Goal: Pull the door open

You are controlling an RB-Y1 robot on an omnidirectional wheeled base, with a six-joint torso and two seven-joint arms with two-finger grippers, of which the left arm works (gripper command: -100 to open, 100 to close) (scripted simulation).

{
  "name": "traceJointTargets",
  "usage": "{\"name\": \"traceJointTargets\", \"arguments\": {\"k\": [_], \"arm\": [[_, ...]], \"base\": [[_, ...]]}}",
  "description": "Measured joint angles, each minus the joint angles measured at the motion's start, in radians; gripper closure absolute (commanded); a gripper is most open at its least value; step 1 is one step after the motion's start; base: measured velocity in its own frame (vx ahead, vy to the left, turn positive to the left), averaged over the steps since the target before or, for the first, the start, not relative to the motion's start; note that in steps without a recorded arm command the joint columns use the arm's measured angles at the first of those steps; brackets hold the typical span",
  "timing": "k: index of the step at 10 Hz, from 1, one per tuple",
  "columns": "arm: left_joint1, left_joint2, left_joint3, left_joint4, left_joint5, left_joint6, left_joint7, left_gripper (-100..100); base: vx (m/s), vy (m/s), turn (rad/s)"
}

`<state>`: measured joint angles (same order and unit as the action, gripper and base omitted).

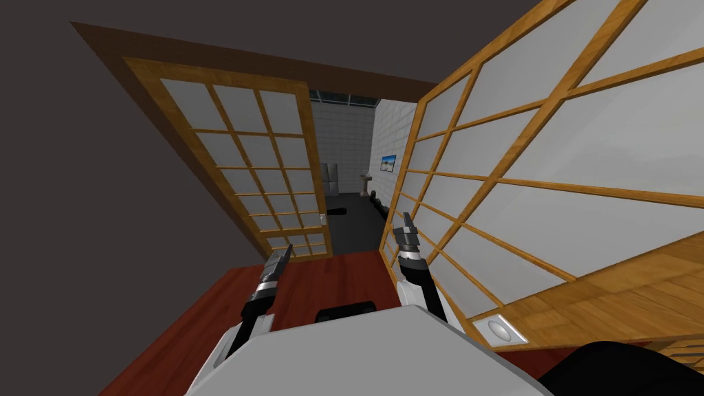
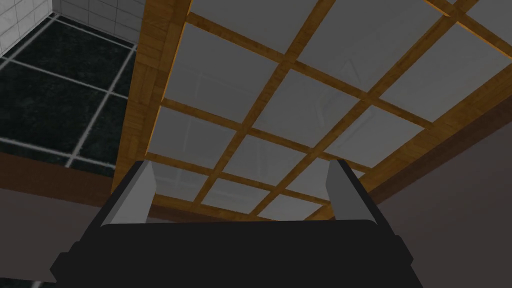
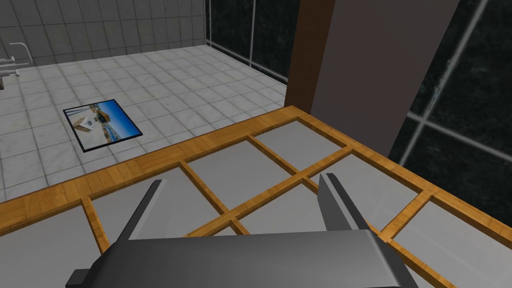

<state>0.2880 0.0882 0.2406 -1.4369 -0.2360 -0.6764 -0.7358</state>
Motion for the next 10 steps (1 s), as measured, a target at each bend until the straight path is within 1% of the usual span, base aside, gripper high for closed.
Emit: {"name": "traceJointTargets", "arguments": {"k": [4, 9, 10], "arm": [[-0.02, -0.007, 0.02, 0.093, -0.022, -0.03, -0.094, -100], [-0.048, -0.009, 0.047, 0.209, -0.046, -0.067, -0.199, -100], [-0.052, -0.011, 0.051, 0.226, -0.051, -0.072, -0.219, -100]], "base": [[0.11, -0.022, -0.063], [0.101, -0.017, -0.055], [0.108, -0.007, -0.051]]}}
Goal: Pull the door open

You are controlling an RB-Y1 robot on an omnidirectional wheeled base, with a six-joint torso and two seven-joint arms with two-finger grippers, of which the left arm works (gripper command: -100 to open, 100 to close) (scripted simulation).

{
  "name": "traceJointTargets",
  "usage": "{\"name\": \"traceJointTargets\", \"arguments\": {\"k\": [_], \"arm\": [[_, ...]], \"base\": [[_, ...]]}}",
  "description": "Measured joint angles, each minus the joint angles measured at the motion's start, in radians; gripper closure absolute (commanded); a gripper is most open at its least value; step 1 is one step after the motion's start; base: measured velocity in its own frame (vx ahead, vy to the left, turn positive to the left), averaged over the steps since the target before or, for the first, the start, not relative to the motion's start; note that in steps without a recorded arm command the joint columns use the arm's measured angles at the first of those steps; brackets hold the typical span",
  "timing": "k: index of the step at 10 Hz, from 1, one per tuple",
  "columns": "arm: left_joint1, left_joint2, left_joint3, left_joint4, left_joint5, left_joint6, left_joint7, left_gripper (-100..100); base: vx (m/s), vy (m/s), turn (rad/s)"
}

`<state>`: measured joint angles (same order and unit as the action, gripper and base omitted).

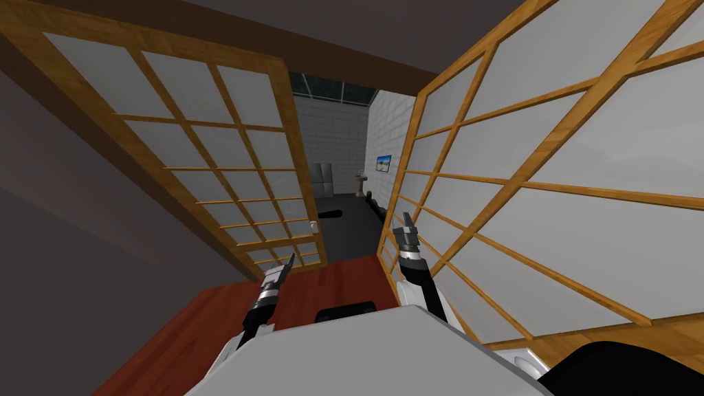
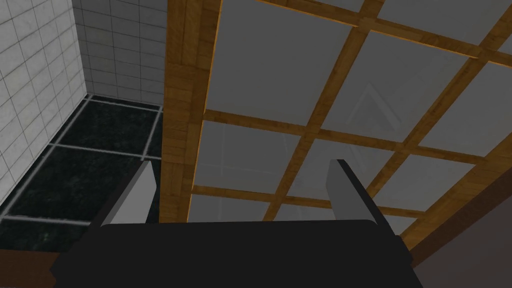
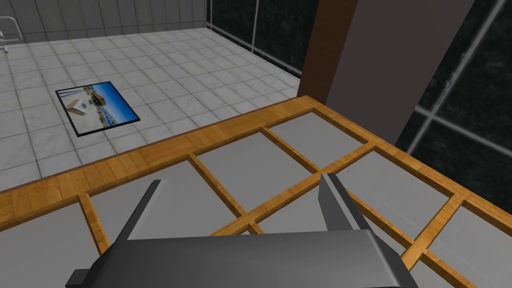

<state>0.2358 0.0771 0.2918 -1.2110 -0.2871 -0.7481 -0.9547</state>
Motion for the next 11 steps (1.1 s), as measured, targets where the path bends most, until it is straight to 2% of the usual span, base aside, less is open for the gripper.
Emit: {"name": "traceJointTargets", "arguments": {"k": [2, 9, 11], "arm": [[-0.015, -0.005, 0.012, 0.057, -0.009, -0.023, -0.045, -100], [-0.041, -0.022, 0.043, 0.188, -0.042, -0.061, -0.181, -100], [-0.059, -0.024, 0.053, 0.235, -0.048, -0.074, -0.215, -100]], "base": [[0.111, -0.011, -0.056], [0.123, -0.002, -0.052], [0.135, 0.017, -0.051]]}}
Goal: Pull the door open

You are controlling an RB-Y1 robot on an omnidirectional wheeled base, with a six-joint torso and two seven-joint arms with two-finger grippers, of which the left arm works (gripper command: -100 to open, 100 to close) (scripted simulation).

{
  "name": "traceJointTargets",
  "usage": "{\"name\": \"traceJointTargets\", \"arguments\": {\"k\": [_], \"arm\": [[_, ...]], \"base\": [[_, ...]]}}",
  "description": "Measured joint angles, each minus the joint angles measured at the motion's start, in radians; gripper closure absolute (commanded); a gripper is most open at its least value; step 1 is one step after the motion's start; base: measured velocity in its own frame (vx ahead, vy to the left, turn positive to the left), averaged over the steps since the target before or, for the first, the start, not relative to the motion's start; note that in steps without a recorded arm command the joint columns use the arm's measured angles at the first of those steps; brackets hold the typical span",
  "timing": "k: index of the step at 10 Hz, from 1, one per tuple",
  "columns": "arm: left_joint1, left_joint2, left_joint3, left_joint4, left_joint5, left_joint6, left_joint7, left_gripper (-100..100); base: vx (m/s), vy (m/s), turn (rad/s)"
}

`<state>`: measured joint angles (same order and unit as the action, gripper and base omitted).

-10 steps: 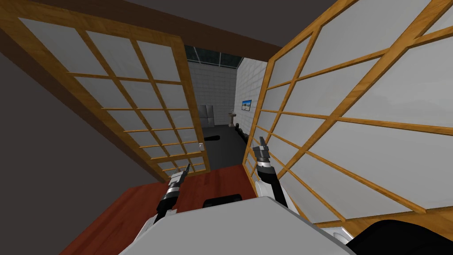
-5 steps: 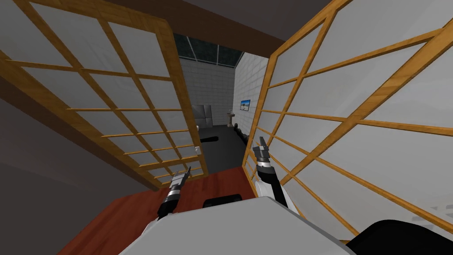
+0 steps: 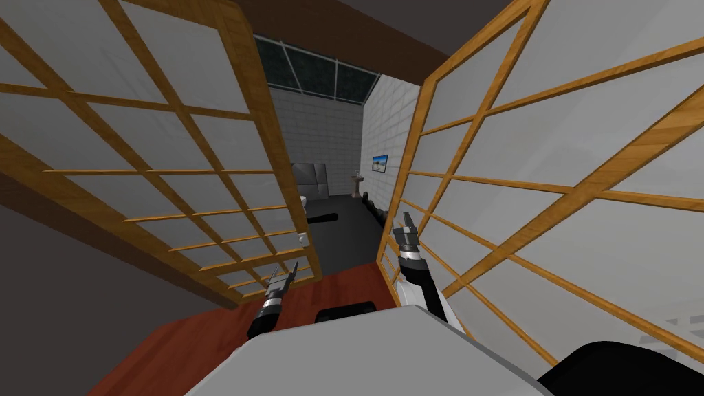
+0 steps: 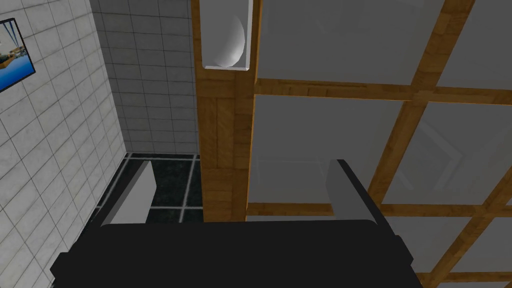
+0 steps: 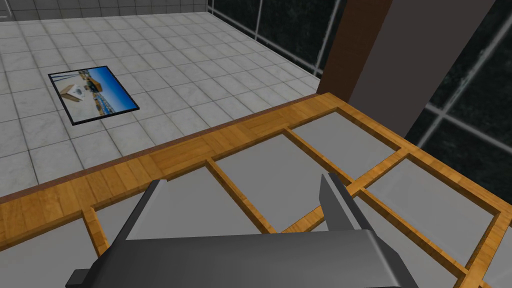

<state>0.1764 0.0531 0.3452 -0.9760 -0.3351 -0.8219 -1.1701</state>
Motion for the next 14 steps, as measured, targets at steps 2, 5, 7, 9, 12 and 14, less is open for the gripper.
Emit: {"name": "traceJointTargets", "arguments": {"k": [2, 5, 7, 9, 12, 14], "arm": [[-0.007, -0.009, 0.008, 0.036, -0.009, -0.011, -0.038, -100], [-0.007, 0.007, 0.019, 0.055, -0.002, -0.024, -0.038, -100], [-0.012, 0.025, 0.032, 0.081, 0.008, -0.04, -0.035, -100], [-0.001, 0.034, 0.043, 0.086, 0.016, -0.05, -0.028, -100], [-0.001, 0.053, 0.059, 0.109, 0.028, -0.063, -0.016, -100], [-0.001, 0.053, 0.059, 0.109, 0.029, -0.064, -0.016, 100]], "base": [[0.111, 0.002, -0.029], [0.179, -0.001, -0.079], [0.194, -0.016, -0.076], [0.199, -0.008, -0.073], [0.13, 0.01, -0.034], [-0.008, 0.003, 0.001]]}}
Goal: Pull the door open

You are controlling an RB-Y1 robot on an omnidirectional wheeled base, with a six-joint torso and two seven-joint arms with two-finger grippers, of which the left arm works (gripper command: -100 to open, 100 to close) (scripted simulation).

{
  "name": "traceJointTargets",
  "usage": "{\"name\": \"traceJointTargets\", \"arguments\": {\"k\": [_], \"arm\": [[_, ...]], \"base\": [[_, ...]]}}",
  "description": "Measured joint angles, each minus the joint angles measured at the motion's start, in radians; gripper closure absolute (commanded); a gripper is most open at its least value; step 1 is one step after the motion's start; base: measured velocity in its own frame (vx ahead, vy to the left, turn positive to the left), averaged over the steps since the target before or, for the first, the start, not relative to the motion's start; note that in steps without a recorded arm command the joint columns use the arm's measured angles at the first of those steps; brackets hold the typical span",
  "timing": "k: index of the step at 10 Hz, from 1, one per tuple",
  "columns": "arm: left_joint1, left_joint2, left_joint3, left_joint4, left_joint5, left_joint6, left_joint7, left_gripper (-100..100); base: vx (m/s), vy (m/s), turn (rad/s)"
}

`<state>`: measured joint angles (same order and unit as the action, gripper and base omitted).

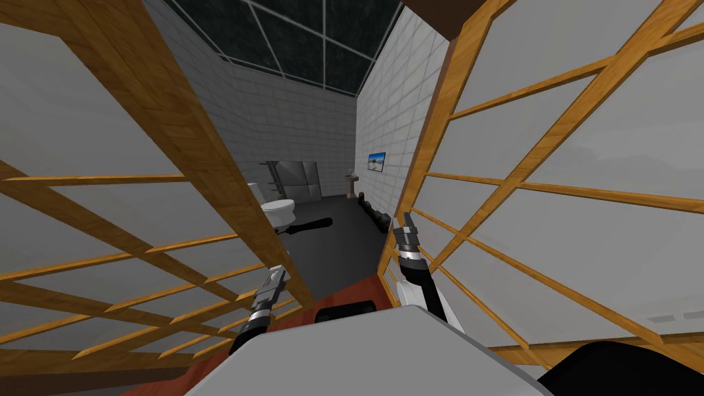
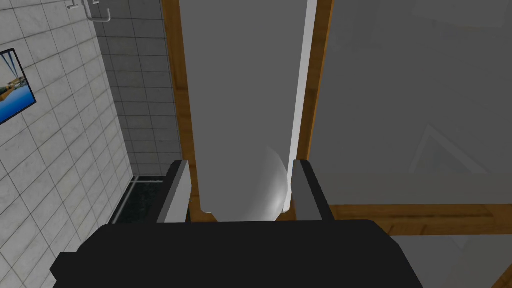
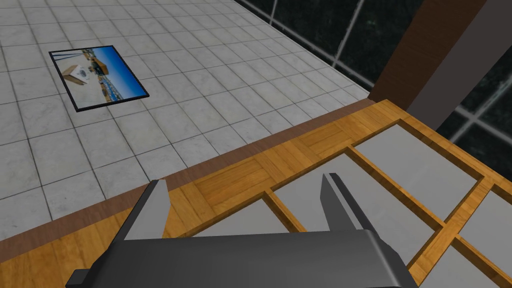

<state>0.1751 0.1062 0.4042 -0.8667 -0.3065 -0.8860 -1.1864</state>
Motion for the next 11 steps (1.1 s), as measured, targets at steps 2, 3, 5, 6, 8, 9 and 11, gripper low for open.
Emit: {"name": "traceJointTargets", "arguments": {"k": [2, 3, 5, 6, 8, 9, 11], "arm": [[0.0, 0.001, 0.0, 0.0, 0.0, 0.003, 0.0, 100], [0.001, 0.0, 0.0, 0.0, -0.001, 0.003, 0.0, 100], [0.002, 0.0, -0.001, 0.001, -0.001, 0.004, 0.0, 100], [0.001, 0.001, -0.003, 0.002, 0.004, 0.004, 0.014, 100], [-0.004, 0.004, -0.008, 0.006, 0.015, 0.005, 0.052, 100], [-0.006, 0.006, -0.011, 0.008, 0.022, 0.005, 0.076, 100], [-0.011, 0.008, -0.017, 0.015, 0.034, 0.004, 0.12, 100]], "base": [[-0.014, 0.0, -0.006], [-0.006, -0.002, 0.003], [-0.01, 0.003, -0.012], [-0.031, 0.009, -0.024], [-0.048, 0.007, -0.035], [-0.043, 0.008, -0.028], [-0.038, 0.011, -0.026]]}}
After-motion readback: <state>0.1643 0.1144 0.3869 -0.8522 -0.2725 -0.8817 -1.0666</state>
